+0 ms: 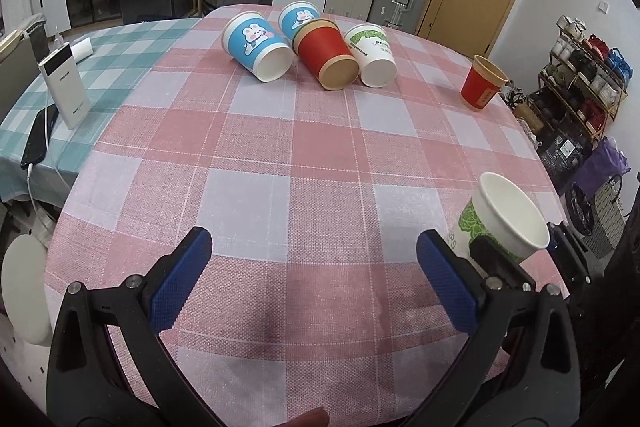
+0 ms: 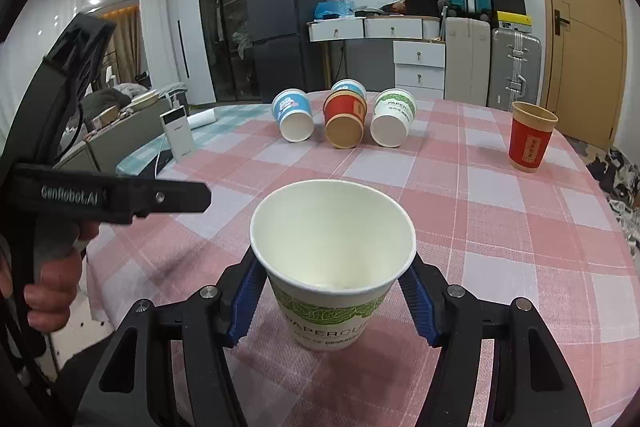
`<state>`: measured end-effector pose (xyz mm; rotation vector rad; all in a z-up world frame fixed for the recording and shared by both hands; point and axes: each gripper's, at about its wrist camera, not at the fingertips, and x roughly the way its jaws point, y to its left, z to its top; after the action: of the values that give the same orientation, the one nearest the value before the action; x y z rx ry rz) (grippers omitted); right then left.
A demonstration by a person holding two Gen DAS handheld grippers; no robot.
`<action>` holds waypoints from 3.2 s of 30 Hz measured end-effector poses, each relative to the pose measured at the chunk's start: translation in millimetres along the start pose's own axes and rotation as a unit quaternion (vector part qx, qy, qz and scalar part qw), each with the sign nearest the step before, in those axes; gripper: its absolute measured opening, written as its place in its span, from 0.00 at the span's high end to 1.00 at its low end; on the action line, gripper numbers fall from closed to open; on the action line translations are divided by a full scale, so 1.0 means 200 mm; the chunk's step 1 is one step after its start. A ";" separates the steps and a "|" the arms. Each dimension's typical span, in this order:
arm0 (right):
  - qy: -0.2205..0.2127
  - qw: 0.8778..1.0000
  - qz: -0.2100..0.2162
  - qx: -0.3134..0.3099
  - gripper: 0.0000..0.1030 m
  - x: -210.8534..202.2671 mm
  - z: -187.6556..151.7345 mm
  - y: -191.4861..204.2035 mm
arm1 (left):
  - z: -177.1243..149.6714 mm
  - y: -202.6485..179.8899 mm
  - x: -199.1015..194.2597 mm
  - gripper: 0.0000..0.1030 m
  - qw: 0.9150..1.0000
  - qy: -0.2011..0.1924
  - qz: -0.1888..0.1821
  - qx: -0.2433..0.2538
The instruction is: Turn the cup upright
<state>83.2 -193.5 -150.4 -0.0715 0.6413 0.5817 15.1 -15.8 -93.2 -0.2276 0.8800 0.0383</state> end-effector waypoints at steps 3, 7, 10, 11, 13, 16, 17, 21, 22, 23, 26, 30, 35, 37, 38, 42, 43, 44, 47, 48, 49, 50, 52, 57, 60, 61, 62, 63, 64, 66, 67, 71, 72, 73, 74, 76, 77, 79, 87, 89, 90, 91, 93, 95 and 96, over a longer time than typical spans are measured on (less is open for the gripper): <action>0.012 1.000 0.006 -0.013 0.38 0.00 -0.02 0.03 | 0.00 0.00 -0.01 0.01 1.000 0.001 0.002 -0.001; 0.019 1.000 0.004 -0.013 0.37 0.00 -0.02 0.04 | -0.01 -0.02 -0.04 0.01 1.000 0.008 0.009 0.004; 0.026 1.000 0.007 -0.010 0.35 -0.01 -0.01 0.04 | -0.01 -0.03 -0.08 0.01 1.000 0.001 0.010 0.010; 0.033 0.999 0.010 -0.011 0.34 -0.01 -0.02 0.04 | -0.01 -0.04 -0.09 0.01 1.000 -0.001 0.011 0.010; 0.052 0.998 0.012 -0.015 0.24 -0.01 -0.03 0.05 | 0.00 -0.04 -0.12 0.01 1.000 -0.007 0.011 0.009; 0.055 0.998 0.002 -0.017 0.13 -0.06 -0.05 0.05 | -0.01 -0.03 -0.17 0.01 1.000 -0.014 0.015 0.004; 0.053 0.998 0.003 -0.016 0.13 -0.08 -0.05 0.05 | -0.01 -0.04 -0.19 0.01 1.000 -0.016 0.014 0.002; 0.045 0.999 0.007 -0.001 0.12 -0.19 -0.07 0.02 | -0.03 -0.06 -0.25 0.01 1.000 -0.025 0.009 0.004; 0.040 0.999 0.007 0.002 0.11 -0.22 -0.07 0.02 | -0.04 -0.07 -0.27 0.01 1.000 -0.027 0.008 0.006; 0.033 0.999 0.006 0.005 0.11 -0.25 -0.06 0.01 | -0.04 -0.08 -0.28 0.01 1.000 -0.029 0.005 0.009; -0.002 1.000 -0.002 0.015 0.08 -0.38 -0.03 0.01 | -0.06 -0.12 -0.33 0.01 0.999 -0.037 0.000 0.017; -0.044 0.998 -0.003 0.036 0.04 -0.54 0.04 -0.01 | -0.07 -0.17 -0.40 0.01 0.998 -0.049 -0.009 0.029; -0.060 0.996 0.017 0.064 0.01 -0.66 0.14 -0.02 | -0.08 -0.25 -0.47 0.01 0.996 -0.069 -0.026 0.042; -0.064 0.995 0.023 0.078 0.01 -0.69 0.17 -0.03 | -0.09 -0.28 -0.51 0.01 0.995 -0.078 -0.030 0.049; -0.066 0.994 0.028 0.084 0.00 -0.70 0.18 -0.03 | -0.09 -0.29 -0.53 0.01 0.995 -0.084 -0.031 0.053; -0.074 0.991 0.043 0.101 0.00 -0.75 0.19 -0.03 | -0.10 -0.33 -0.59 0.01 0.993 -0.100 -0.034 0.061; -0.073 0.992 0.039 0.099 0.00 -0.75 0.20 -0.02 | -0.11 -0.33 -0.61 0.01 0.992 -0.103 -0.035 0.061; -0.072 0.992 0.037 0.096 0.00 -0.75 0.20 -0.02 | -0.12 -0.33 -0.62 0.01 0.992 -0.105 -0.035 0.062; -0.074 0.993 0.034 0.085 0.00 -0.76 0.20 0.01 | -0.13 -0.33 -0.64 0.01 0.991 -0.111 -0.034 0.062; -0.074 0.993 0.034 0.083 0.00 -0.76 0.20 0.01 | -0.13 -0.33 -0.65 0.01 0.991 -0.112 -0.033 0.061; -0.075 0.993 0.033 0.082 0.00 -0.76 0.20 0.02 | -0.14 -0.32 -0.66 0.01 0.991 -0.114 -0.032 0.059; -0.075 0.993 0.032 0.080 0.00 -0.76 0.20 0.02 | -0.14 -0.32 -0.66 0.01 0.991 -0.115 -0.032 0.058; -0.073 0.994 0.030 0.075 0.00 -0.75 0.20 0.03 | -0.14 -0.32 -0.66 0.01 0.991 -0.116 -0.030 0.059; -0.074 0.994 0.031 0.070 0.00 -0.75 0.20 0.04 | -0.15 -0.32 -0.68 0.01 0.990 -0.119 -0.031 0.068; -0.074 0.994 0.032 0.071 0.00 -0.74 0.20 0.04 | -0.15 -0.33 -0.67 0.01 0.990 -0.119 -0.030 0.067; -0.073 0.994 0.032 0.073 0.00 -0.74 0.20 0.04 | -0.15 -0.33 -0.68 0.01 0.990 -0.119 -0.030 0.066; -0.072 0.994 0.032 0.074 0.00 -0.74 0.20 0.04 | -0.15 -0.33 -0.68 0.01 0.990 -0.118 -0.031 0.066; -0.072 0.994 0.032 0.076 0.00 -0.73 0.20 0.04 | -0.15 -0.33 -0.68 0.01 0.990 -0.118 -0.032 0.066; -0.072 0.994 0.033 0.077 0.00 -0.73 0.20 0.04 | -0.15 -0.33 -0.68 0.01 0.990 -0.118 -0.033 0.065; -0.072 0.994 0.035 0.077 0.00 -0.73 0.20 0.04 | -0.15 -0.33 -0.68 0.01 0.990 -0.117 -0.032 0.065; -0.072 0.994 0.034 0.077 0.00 -0.73 0.20 0.04 | -0.16 -0.33 -0.68 0.01 0.991 -0.116 -0.033 0.065; -0.070 0.994 0.036 0.080 0.00 -0.73 0.20 0.04 | -0.16 -0.33 -0.67 0.01 0.991 -0.117 -0.031 0.063; -0.068 0.994 0.037 0.081 0.00 -0.73 0.20 0.04 | -0.16 -0.33 -0.68 0.01 0.991 -0.118 -0.032 0.062; -0.067 0.994 0.037 0.081 0.00 -0.73 0.20 0.04 | -0.16 -0.33 -0.68 0.01 0.991 -0.117 -0.032 0.061; -0.066 0.994 0.037 0.081 0.00 -0.72 0.20 0.04 | -0.16 -0.33 -0.68 0.01 0.991 -0.116 -0.033 0.063; -0.066 0.994 0.038 0.081 0.00 -0.72 0.20 0.04 | -0.16 -0.33 -0.67 0.01 0.991 -0.115 -0.033 0.066; -0.066 0.994 0.038 0.081 0.00 -0.72 0.20 0.04 | -0.16 -0.33 -0.67 0.01 0.991 -0.114 -0.033 0.067; -0.066 0.994 0.039 0.082 0.00 -0.72 0.20 0.04 | -0.17 -0.33 -0.66 0.01 0.991 -0.115 -0.034 0.067; -0.067 0.994 0.038 0.083 0.00 -0.72 0.20 0.04 | -0.17 -0.34 -0.65 0.01 0.991 -0.113 -0.033 0.066; -0.067 0.994 0.038 0.083 0.00 -0.73 0.20 0.04 | -0.17 -0.34 -0.65 0.01 0.991 -0.113 -0.033 0.066; -0.067 0.994 0.038 0.083 0.00 -0.73 0.20 0.04 | -0.17 -0.34 -0.65 0.01 0.991 -0.113 -0.033 0.066; -0.067 0.993 0.038 0.084 0.00 -0.73 0.20 0.04 | -0.17 -0.34 -0.65 0.01 0.991 -0.113 -0.034 0.066; -0.067 0.993 0.038 0.084 0.00 -0.73 0.20 0.04 | -0.17 -0.33 -0.65 0.01 0.991 -0.113 -0.033 0.067; -0.067 0.993 0.038 0.084 0.00 -0.73 0.20 0.04 | -0.17 -0.34 -0.65 0.01 0.991 -0.113 -0.033 0.067; -0.067 0.994 0.038 0.083 0.00 -0.73 0.20 0.04 | -0.17 -0.33 -0.65 0.01 0.991 -0.113 -0.033 0.066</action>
<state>6.2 -249.1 -33.2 0.1482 0.5612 0.5984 -84.4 -80.3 -1.9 -0.1254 0.6463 -0.0555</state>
